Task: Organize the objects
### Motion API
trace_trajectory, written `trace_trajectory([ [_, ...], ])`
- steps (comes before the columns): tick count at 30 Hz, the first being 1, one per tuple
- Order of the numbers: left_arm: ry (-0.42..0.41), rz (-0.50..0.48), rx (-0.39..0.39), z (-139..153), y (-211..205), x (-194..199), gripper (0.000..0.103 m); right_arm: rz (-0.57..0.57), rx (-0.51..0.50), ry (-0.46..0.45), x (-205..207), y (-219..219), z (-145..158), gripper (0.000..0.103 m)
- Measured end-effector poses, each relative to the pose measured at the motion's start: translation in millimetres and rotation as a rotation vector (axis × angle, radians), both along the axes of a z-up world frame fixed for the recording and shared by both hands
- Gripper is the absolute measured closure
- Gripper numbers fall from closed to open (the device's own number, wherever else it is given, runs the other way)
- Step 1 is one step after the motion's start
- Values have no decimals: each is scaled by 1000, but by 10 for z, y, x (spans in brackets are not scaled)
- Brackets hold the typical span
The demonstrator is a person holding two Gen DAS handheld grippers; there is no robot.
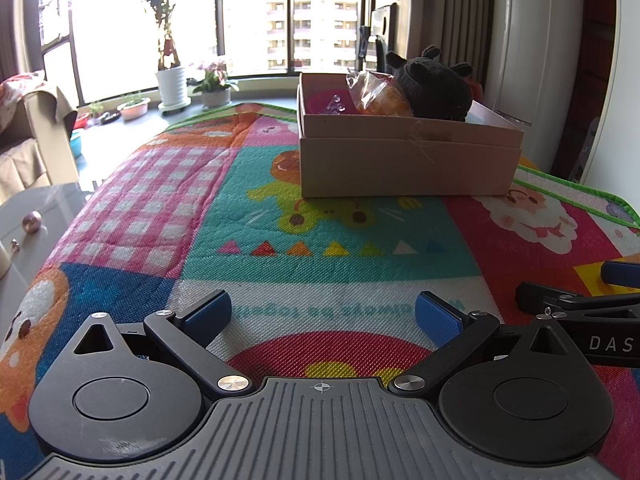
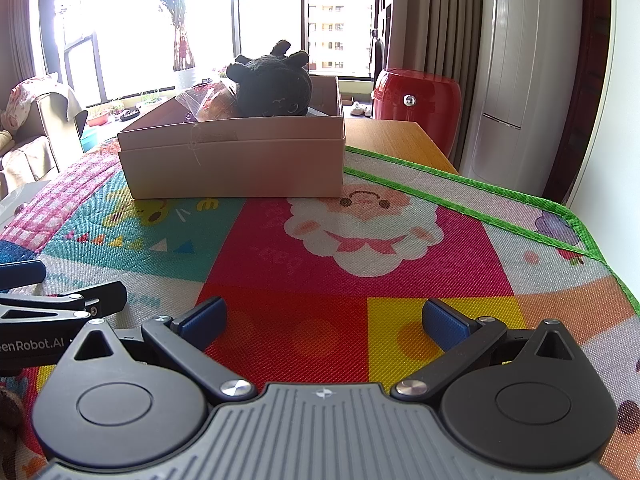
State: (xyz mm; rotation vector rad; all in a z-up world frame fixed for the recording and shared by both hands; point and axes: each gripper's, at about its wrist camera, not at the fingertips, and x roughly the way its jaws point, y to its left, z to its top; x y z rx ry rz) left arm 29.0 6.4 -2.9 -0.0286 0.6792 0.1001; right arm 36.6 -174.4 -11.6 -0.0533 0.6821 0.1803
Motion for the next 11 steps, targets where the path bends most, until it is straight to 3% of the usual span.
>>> trace_trajectory([
  [11,0,0,2,7,-11,0,1,0,0,0,0,-4,2,0],
])
